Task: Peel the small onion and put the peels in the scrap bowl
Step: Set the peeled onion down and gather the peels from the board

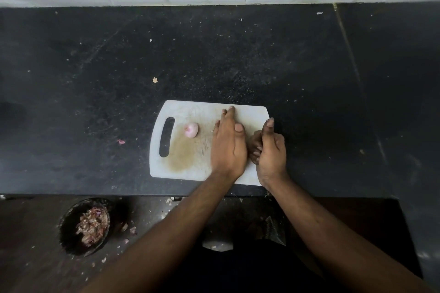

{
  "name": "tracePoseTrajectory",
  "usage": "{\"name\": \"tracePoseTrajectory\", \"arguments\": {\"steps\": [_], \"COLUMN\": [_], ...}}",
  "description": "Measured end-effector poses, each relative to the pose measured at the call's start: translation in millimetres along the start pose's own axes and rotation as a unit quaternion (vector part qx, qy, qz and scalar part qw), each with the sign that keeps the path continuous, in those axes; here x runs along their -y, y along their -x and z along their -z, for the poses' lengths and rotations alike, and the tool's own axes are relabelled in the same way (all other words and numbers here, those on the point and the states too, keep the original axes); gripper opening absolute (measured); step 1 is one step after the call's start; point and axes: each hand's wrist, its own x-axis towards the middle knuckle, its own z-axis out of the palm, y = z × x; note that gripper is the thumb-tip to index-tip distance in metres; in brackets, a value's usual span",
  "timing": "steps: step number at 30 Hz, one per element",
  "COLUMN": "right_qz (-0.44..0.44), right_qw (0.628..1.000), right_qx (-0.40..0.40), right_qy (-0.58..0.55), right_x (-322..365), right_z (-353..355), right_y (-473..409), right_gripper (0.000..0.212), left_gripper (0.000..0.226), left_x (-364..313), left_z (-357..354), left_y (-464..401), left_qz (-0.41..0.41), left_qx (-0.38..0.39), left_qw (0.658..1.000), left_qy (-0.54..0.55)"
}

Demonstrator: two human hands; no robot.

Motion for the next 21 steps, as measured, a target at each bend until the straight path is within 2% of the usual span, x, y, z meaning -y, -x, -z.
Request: {"name": "tracePoseTrajectory", "arguments": {"steps": [2,6,8,11,13,15,17,21], "right_qz": [-0.006,-0.015,-0.019,-0.025,-0.029,-0.038,-0.042,-0.041], "right_qw": [1.000,0.999,0.998,0.994,0.992,0.990,0.990,0.989], "right_qx": [-0.013,-0.005,0.004,0.006,0.012,0.017,0.018,0.010], "right_qy": [-0.009,-0.039,-0.060,-0.104,-0.125,-0.134,-0.133,-0.141], "right_x": [0.5,2.5,2.6,4.4,4.6,4.5,4.8,6.5], "right_z": [-0.6,0.6,1.6,3.1,5.3,7.7,8.8,9.4], "right_y": [0.4,2.0,1.5,0.7,0.3,-0.1,0.3,0.4], "right_gripper": [0.063,0.065,0.067,0.067,0.066,0.067,0.068,0.069], "left_gripper": [0.101,0.100,0.098,0.081,0.079,0.092,0.106,0.117], "left_x": [-7.3,-14.5,-8.8,8.5,21.0,32.8,38.5,29.2], "left_z": [-10.1,-10.3,3.1,30.4,44.5,47.9,42.0,33.4], "left_y": [-3.0,0.6,10.3,24.9,32.4,36.7,36.7,7.3], "left_qz": [-0.003,0.015,-0.008,-0.069,-0.106,-0.149,-0.179,-0.177], "left_qx": [0.007,0.015,-0.003,0.000,0.048,0.111,0.132,0.135], "left_qw": [1.000,0.986,0.989,0.997,0.989,0.954,0.913,0.888], "left_qy": [0.027,0.163,0.145,0.027,-0.093,-0.235,-0.343,-0.403]}}
